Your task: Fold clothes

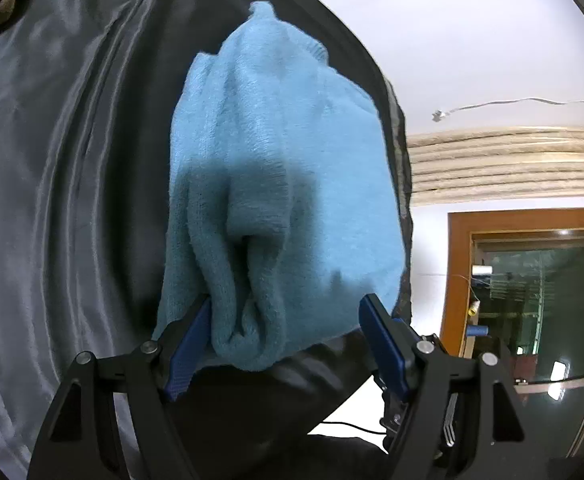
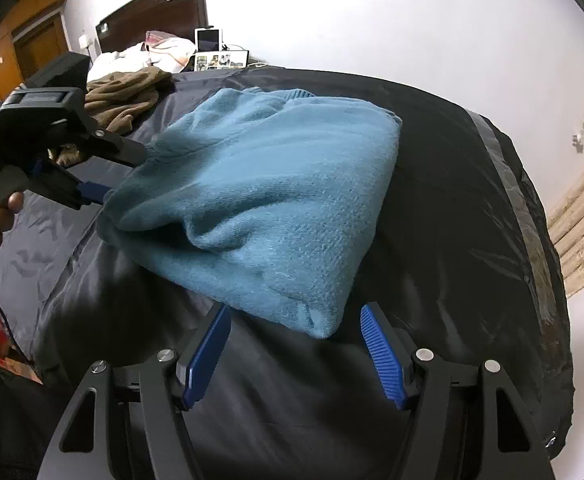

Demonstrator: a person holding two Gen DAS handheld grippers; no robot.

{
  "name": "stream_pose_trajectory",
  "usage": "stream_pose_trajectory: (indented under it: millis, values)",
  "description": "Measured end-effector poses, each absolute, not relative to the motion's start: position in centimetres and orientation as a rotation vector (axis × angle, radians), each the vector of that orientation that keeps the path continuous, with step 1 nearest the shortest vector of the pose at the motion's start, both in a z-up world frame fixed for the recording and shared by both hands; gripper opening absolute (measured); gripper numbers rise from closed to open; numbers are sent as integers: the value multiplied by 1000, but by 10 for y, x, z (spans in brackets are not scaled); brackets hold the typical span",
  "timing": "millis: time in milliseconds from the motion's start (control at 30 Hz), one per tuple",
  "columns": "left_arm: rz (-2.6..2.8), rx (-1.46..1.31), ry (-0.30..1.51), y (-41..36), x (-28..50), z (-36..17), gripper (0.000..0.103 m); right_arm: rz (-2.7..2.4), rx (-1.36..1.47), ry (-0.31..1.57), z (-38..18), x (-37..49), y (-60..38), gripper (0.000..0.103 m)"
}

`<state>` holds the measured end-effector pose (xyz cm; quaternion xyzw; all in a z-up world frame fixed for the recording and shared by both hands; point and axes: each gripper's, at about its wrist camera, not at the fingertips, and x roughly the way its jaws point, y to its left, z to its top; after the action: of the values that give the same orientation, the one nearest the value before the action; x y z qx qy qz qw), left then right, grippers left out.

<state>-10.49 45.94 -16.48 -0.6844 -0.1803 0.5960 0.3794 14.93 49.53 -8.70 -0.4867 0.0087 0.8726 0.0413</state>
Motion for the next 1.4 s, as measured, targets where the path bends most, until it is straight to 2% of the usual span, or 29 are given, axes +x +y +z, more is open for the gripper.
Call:
stream_pose_trajectory:
  millis: [33, 100, 133, 200, 467, 533, 633, 833, 933, 1100, 1233, 1400]
  values:
    - [1521, -1764, -458, 461, -105, -168, 66, 2669, -1488, 25, -88, 148, 495, 69]
    - [1520, -1797, -446, 461, -104, -173, 33, 2653, -1478, 19, -90, 147, 497, 69]
    - [1521, -1813, -447, 461, -103, -176, 27, 2642, -1474, 22, -92, 146, 499, 69]
    - [1520, -1808, -470, 456, -102, -175, 23, 2622, -1468, 27, -94, 144, 502, 69]
    - [1540, -1754, -434, 446, -98, -155, 20, 2509, -1460, -89, -111, 129, 512, 69]
    - [1548, -1765, -412, 440, -95, -158, 20, 2485, -1398, 2, -106, 131, 527, 69]
    - [1525, -1811, -430, 431, -91, -175, 20, 2437, -1371, 159, -107, 136, 549, 75]
    - [1515, -1820, -410, 430, -83, -194, 20, 2388, -1411, 156, -122, 135, 553, 76]
    - [1519, -1802, -388, 432, -80, -195, 20, 2362, -1449, 259, -130, 134, 566, 80]
    - [1548, -1780, -339, 436, -75, -192, 21, 2396, -1519, 295, -130, 134, 569, 80]
    - [1558, -1767, -353, 432, -73, -193, 21, 2457, -1532, 295, -111, 144, 568, 80]
    - [1555, -1760, -410, 426, -73, -195, 21, 2609, -1394, 190, -66, 139, 545, 82]
